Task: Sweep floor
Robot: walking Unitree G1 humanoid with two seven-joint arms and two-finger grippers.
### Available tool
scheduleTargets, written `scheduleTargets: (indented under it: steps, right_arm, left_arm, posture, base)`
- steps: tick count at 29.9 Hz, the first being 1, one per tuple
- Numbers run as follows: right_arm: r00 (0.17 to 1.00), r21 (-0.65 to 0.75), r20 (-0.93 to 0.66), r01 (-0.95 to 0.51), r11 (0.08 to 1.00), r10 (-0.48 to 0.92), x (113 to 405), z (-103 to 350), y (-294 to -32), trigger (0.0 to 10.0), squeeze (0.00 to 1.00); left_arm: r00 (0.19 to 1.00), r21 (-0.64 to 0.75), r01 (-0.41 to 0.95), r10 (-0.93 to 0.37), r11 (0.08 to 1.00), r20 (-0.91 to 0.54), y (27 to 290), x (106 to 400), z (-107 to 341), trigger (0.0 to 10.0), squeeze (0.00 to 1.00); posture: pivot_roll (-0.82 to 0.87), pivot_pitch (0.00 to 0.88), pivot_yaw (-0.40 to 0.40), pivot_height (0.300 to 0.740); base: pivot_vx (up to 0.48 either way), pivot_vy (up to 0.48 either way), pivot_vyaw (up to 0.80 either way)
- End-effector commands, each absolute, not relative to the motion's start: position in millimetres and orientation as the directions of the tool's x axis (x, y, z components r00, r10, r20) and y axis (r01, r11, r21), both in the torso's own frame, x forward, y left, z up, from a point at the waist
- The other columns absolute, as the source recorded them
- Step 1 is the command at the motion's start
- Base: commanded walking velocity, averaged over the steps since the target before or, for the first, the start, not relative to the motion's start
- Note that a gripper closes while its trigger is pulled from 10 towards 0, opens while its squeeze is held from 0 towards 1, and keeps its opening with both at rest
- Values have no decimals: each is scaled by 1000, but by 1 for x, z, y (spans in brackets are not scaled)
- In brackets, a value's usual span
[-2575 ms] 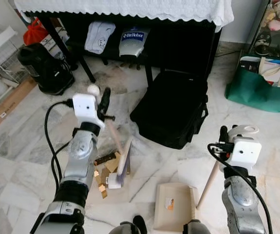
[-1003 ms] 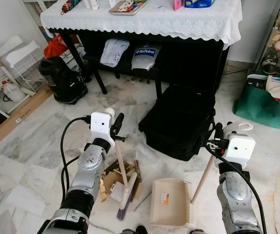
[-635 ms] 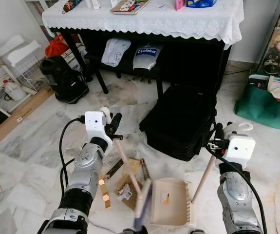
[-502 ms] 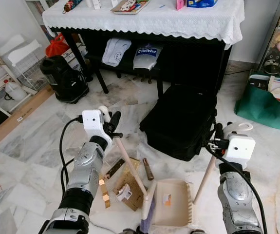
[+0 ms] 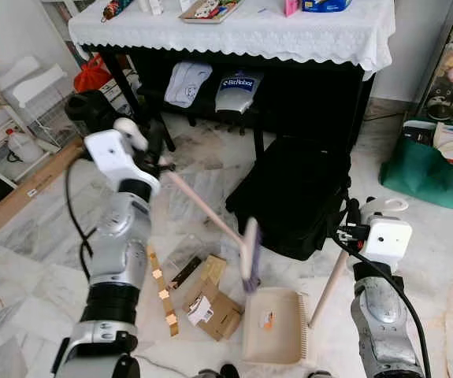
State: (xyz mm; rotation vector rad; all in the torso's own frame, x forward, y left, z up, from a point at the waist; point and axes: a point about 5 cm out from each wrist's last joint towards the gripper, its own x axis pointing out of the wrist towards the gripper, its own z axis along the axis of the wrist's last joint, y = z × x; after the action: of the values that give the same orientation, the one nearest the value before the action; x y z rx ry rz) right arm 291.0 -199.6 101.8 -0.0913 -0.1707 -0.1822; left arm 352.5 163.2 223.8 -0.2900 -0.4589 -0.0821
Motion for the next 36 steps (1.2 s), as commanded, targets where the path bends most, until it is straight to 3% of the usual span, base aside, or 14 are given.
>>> scheduleTargets:
  steps: [1,6,17,24,36]
  right_arm:
    - [968,-51,199,164,985,-151,293,105,-191,10000,0]
    - [970,-53,190,165,985,-152,292,102,-192,10000,0]
    - [972,-42,178,164,986,-154,288,98,-191,10000,0]
    - [968,-28,194,167,986,-159,291,101,-192,10000,0]
    - [968,0,188,170,985,-167,291,101,-190,10000,0]
  left_arm:
    - [877,-202,76,31,976,480,179,349,229,10000,0]
    - [894,-108,36,17,993,449,179,344,215,10000,0]
    - [900,-88,-9,47,996,433,183,337,206,10000,0]
    - [885,-96,-20,62,995,461,184,339,215,10000,0]
    - [878,-102,-26,72,994,473,184,340,219,10000,0]
  posture:
    - [-114,94,218,740]
    - [-117,95,217,740]
    - [-114,92,213,740]
    - [-117,86,212,740]
    - [-116,83,212,740]
  base:
    - [0,0,0]
    - [0,0,0]
    - [0,0,0]
    - [0,418,-550]
    - [0,479,-63]
